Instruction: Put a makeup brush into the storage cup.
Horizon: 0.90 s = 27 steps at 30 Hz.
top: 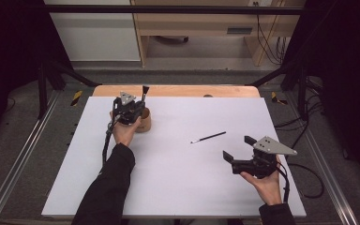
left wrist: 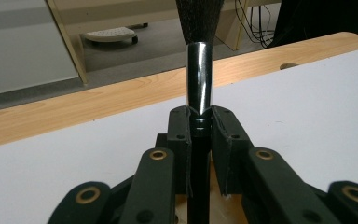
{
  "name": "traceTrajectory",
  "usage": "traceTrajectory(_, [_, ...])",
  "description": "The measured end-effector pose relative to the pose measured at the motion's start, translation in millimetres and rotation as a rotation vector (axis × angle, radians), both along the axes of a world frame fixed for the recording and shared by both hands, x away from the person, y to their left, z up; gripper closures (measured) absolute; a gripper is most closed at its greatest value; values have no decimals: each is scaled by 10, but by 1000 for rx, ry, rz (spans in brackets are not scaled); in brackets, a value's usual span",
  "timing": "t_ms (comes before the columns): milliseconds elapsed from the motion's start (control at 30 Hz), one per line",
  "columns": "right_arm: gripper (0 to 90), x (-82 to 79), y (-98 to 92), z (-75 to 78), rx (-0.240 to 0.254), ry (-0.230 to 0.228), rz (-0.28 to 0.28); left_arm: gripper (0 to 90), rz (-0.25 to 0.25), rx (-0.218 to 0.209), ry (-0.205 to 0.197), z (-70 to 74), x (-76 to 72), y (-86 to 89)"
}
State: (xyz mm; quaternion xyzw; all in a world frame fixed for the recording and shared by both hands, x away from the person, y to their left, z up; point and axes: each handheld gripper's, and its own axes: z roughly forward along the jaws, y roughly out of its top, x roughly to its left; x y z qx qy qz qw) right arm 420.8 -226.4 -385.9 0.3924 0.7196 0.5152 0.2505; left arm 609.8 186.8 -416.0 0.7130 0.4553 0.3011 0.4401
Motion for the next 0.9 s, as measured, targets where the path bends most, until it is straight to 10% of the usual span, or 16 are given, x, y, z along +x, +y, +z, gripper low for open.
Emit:
traceTrajectory(400, [56, -10, 9, 15, 1, -7, 1, 674, -9, 10, 18, 28, -54, 8])
traceTrajectory(900, [57, -33, -3, 48, 19, -16, 3, 491, -56, -36, -37, 393, -526, 211])
